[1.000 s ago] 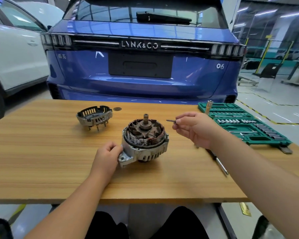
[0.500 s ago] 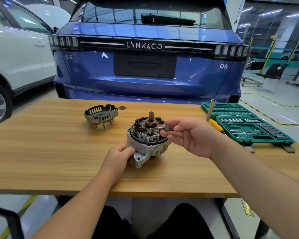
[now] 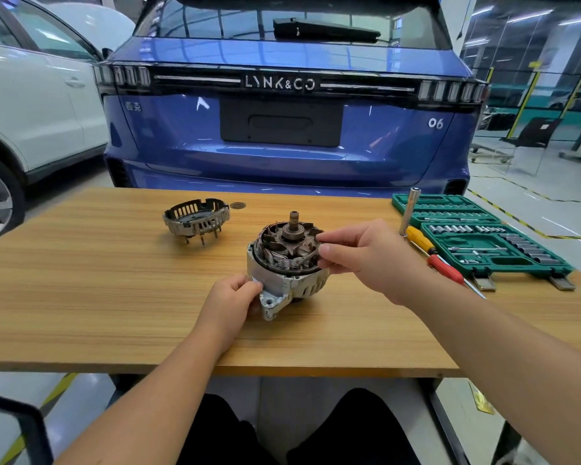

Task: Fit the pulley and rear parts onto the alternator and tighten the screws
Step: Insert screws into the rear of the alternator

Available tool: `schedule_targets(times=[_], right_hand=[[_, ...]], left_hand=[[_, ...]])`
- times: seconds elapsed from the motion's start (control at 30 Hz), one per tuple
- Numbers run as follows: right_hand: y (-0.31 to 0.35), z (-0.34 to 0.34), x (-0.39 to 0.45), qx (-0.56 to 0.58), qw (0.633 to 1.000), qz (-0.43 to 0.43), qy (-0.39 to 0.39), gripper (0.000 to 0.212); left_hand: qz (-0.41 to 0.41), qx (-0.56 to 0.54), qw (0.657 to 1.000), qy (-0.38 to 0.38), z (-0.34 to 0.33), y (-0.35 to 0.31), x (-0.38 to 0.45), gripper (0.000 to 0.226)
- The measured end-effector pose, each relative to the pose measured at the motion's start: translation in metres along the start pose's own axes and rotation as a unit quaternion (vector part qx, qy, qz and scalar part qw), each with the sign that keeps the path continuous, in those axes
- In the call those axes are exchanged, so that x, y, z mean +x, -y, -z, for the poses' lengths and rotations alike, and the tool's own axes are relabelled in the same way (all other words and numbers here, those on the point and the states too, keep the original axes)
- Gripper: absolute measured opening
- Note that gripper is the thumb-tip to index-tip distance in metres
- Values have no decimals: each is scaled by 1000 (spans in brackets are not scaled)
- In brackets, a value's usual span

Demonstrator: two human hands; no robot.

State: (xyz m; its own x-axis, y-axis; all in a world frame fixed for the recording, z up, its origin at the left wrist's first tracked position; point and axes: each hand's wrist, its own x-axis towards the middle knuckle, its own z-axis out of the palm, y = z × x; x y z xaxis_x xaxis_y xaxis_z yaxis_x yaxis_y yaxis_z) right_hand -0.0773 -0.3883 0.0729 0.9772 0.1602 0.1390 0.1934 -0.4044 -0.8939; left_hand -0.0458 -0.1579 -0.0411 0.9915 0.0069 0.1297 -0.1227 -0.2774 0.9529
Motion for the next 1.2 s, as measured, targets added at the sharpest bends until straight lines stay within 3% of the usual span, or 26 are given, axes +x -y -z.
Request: schedule_targets(times=[0.13,0.3,0.63,0.97,1.2], right_hand=[[1,-9,3,-240,967,86,-17,30],[6,-25,12,-311,944,110,-8,25],[5,-43,16,-369,918,141,22,24],[-1,-47,11,-361,919,159,-16,26],[2,-43,17,-366,921,137,8,26]], left_hand=[[1,1,1000,5,1,-1,-1,43],[-1,-6,1000,6,1,-1,-2,45],[-4,-20,1000,13,2,2,-1,33],[-5,-38,999,24,1,2,0,23],[2,-36,999,24,1,10,6,26]])
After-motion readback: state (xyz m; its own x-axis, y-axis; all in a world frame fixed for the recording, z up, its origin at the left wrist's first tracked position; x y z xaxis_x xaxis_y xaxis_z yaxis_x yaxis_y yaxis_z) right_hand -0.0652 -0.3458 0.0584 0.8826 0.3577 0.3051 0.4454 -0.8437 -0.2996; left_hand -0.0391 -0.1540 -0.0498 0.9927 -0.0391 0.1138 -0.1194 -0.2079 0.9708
